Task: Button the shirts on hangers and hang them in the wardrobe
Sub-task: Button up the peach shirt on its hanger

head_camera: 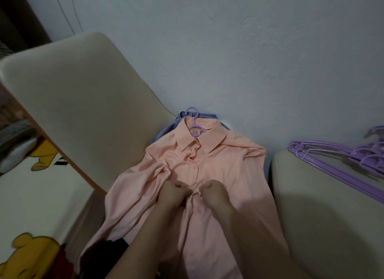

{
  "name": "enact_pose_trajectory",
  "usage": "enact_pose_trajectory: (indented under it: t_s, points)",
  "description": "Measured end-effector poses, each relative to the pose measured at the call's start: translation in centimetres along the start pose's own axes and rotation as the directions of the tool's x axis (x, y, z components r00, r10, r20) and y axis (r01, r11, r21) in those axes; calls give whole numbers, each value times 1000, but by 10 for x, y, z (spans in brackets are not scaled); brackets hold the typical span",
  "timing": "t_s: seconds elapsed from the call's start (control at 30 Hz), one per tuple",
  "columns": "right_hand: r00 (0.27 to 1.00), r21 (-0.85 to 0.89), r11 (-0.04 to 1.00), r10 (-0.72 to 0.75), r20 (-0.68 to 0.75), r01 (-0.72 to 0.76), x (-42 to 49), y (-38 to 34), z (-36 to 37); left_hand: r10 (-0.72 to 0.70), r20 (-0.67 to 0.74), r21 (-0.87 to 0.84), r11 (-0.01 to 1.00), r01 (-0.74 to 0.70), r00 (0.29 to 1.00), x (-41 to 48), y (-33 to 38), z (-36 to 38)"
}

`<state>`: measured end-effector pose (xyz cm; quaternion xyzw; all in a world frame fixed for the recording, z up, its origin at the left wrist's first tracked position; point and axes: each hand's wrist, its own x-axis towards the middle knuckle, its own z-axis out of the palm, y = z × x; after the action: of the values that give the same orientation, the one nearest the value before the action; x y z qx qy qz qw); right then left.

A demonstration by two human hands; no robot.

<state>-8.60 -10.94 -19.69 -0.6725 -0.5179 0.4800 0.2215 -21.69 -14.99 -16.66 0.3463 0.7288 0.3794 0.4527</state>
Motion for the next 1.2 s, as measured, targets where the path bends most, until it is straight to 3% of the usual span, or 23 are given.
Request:
enact_pose_trajectory:
  t_s: [0.23,0.3,0.4,0.7,0.8,1.0,1.2]
  points:
    - [1000,72,997,-17,7,16,1,11,10,-90,82,-258,960,108,993,-1,5,-3]
    - [1000,119,993,14,20,-16,-2,6,4,-88,70,-223,969,101,994,1,1,-4]
    - [999,187,982,35,22,-39,-4,5,0,-41,56,-22,999,42,998,1,-1,-5]
    - [997,349,934,-82,-2,77,-11,17,3,219,-5,224,951,-212,976,-5,5,-3]
    - [996,411,908,-94,3,85,-12,17,2,253,-85,178,955,-236,964,-4,-5,0]
    - [994,422,903,-105,28,84,-11,21,-1,154,-94,-47,986,-159,984,-7,-10,17]
    - [991,415,903,-133,30,109,-12,25,-1,201,-150,5,979,-202,968,-4,-19,24]
